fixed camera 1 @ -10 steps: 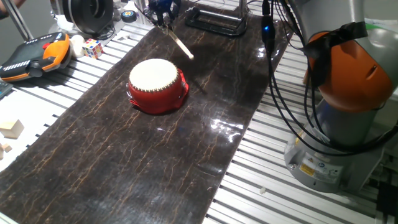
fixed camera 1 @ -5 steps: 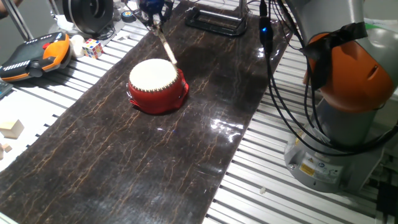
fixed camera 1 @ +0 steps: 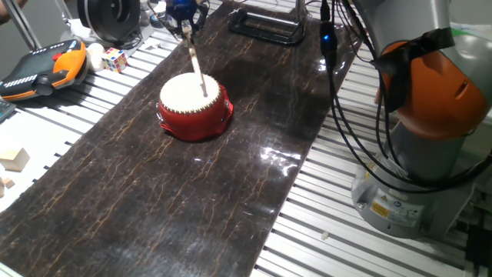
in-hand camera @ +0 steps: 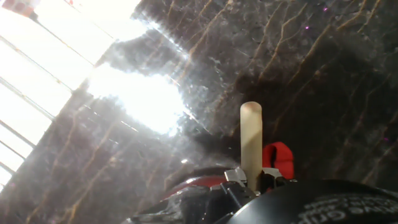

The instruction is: Play the drum

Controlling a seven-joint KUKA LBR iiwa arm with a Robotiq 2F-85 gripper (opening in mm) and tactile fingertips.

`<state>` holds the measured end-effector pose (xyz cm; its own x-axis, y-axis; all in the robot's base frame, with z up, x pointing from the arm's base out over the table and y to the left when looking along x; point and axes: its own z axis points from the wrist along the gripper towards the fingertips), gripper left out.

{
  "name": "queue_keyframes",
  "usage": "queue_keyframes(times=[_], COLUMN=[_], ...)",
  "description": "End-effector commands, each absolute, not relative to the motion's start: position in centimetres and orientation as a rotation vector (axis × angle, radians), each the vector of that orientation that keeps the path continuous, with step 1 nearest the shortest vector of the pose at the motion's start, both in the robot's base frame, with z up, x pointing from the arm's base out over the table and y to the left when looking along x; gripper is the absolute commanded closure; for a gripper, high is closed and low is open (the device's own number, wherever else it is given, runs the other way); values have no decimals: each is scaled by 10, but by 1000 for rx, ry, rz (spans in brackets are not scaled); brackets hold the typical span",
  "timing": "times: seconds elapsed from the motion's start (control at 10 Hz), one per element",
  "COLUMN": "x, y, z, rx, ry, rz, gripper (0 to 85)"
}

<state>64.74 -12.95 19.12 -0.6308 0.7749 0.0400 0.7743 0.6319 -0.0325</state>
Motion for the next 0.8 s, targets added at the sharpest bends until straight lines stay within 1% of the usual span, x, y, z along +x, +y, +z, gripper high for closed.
queue_keyframes(times=[0.0, 0.4, 0.5, 0.7], x=[650, 658, 660, 661], y=[-130, -120, -120, -126], z=[189, 178, 176, 175], rx=[-1333, -1419, -1436, -1375], ry=[-2799, -2850, -2857, -2841], rz=[23, 99, 105, 64], gripper=[843, 843, 843, 840])
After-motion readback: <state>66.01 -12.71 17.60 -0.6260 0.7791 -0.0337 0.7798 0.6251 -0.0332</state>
